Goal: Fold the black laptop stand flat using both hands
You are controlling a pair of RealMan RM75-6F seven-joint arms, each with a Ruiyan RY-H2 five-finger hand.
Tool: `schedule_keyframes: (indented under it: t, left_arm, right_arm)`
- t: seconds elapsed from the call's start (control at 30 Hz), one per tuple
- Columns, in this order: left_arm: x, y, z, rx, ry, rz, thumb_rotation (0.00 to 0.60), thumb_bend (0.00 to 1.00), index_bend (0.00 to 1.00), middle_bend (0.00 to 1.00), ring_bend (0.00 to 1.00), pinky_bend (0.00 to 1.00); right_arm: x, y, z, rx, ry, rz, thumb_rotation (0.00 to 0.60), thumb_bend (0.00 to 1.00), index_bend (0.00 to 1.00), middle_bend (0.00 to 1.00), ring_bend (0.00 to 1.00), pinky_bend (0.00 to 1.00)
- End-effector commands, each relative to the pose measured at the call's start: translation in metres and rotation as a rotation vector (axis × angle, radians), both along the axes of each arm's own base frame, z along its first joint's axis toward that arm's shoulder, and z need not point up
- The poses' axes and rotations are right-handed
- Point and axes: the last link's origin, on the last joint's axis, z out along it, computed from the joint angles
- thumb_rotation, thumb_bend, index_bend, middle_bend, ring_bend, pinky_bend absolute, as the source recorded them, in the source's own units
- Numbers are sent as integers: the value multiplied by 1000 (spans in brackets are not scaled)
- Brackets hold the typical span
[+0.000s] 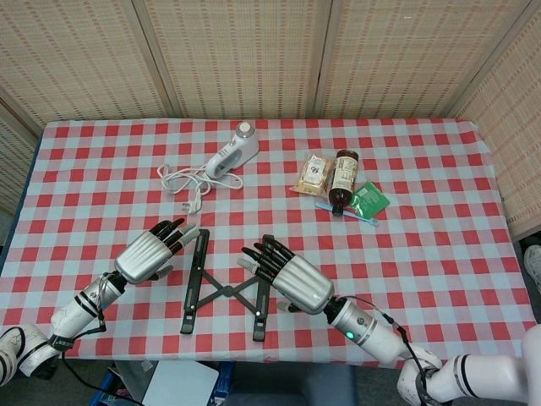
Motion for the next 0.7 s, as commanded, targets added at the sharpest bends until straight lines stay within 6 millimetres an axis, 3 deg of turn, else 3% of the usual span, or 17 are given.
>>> schedule_keyframes:
  t: [0.03,0.33,0.7]
  left_arm:
    - [1,10,-19,12,43,-32,600,222,0,0,25,170]
    - [0,20,-43,-8,49,-25,600,220,0,0,18,168]
    - [-1,27,-56,-16,52,-2,600,219,0,0,13,167]
  right_arm:
    - [-3,5,-14,-20,57,59,600,0,0,0,0,0]
    - [-13,7,-38,-86,132,130,600,0,0,0,0,0]
    - [-30,1,-57,-122,188,148,600,0,0,0,0,0]
